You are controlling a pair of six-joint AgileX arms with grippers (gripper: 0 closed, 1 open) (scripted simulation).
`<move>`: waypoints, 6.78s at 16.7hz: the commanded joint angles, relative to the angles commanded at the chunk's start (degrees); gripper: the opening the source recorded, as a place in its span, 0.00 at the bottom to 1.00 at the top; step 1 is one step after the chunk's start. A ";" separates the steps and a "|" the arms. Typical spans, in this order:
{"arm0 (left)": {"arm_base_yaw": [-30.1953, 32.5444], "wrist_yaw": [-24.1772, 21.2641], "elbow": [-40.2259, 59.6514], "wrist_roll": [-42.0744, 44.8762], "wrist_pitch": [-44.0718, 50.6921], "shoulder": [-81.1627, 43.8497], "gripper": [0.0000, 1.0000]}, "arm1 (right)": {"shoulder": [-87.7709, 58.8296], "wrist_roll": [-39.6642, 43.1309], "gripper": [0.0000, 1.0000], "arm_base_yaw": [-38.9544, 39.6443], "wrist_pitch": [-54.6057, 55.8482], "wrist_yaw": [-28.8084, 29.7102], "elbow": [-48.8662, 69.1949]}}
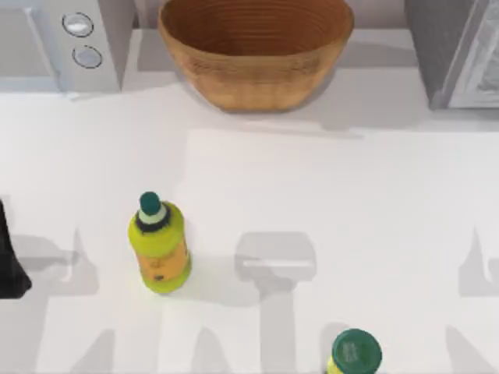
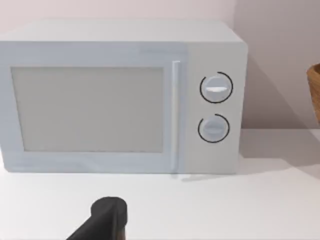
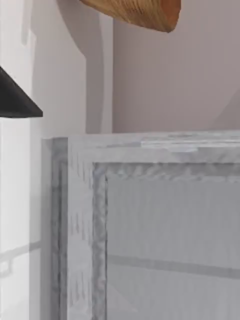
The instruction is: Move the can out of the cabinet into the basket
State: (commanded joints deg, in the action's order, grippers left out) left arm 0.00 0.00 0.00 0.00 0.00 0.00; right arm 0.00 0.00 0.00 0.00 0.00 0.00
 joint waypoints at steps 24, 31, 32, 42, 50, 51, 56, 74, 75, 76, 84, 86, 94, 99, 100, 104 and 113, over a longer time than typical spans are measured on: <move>0.00 0.00 0.00 0.00 0.00 0.00 1.00 | -68.29 -0.67 1.00 9.43 -21.53 10.16 89.15; 0.00 0.00 0.00 0.00 0.00 0.00 1.00 | -76.04 -0.90 1.00 10.58 -23.92 11.27 99.80; 0.00 0.00 0.00 0.00 0.00 0.00 1.00 | -76.04 -0.90 1.00 10.58 -23.92 11.27 99.80; 0.00 0.00 0.00 0.00 0.00 0.00 1.00 | -87.97 -0.67 1.00 12.76 -20.98 13.94 109.32; 0.00 0.00 0.00 0.00 0.00 0.00 1.00 | -91.88 -0.68 1.00 13.22 -20.05 14.76 112.09; 0.00 0.00 0.00 0.00 0.00 0.00 1.00 | -92.46 -0.69 1.00 13.17 -20.14 14.67 112.85; 0.00 0.00 0.00 0.00 0.00 0.00 1.00 | -99.91 -0.67 1.00 12.20 -21.68 13.70 122.06; 0.00 0.00 0.00 0.00 0.00 0.00 1.00 | -106.55 -0.65 0.32 11.09 -23.09 12.70 130.10; 0.00 0.00 0.00 0.00 0.00 0.00 1.00 | -106.55 -0.65 0.25 11.09 -23.09 12.70 130.10; 0.00 0.00 0.00 0.00 0.00 0.00 1.00 | -106.55 -0.65 0.17 11.09 -23.09 12.70 130.10; 0.00 0.00 0.00 0.00 0.00 0.00 1.00 | -106.55 -0.65 0.00 11.09 -23.09 12.70 130.10; 0.00 0.00 0.00 0.00 0.00 0.00 1.00 | -106.55 -0.65 0.00 11.09 -23.09 12.70 130.10; 0.00 0.00 0.00 0.00 0.00 0.00 1.00 | -94.53 -0.66 0.00 16.23 -31.08 17.61 126.05; 0.00 0.00 0.00 0.00 0.00 0.00 1.00 | -82.11 -0.67 0.00 21.46 -39.32 22.61 122.07; 0.00 0.00 0.00 0.00 0.00 0.00 1.00 | -81.16 -0.67 0.00 21.98 -40.14 23.10 121.75; 0.00 0.00 0.00 0.00 0.00 0.00 1.00 | -80.98 -0.77 0.00 21.92 -40.35 23.16 121.43; 0.00 0.00 0.00 0.00 0.00 0.00 1.00 | -65.57 -0.61 0.00 18.01 -32.47 18.66 99.73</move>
State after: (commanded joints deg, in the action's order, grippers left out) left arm 0.00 0.00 0.00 0.00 0.00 0.00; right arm -65.57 -0.61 18.01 -32.47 18.66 99.73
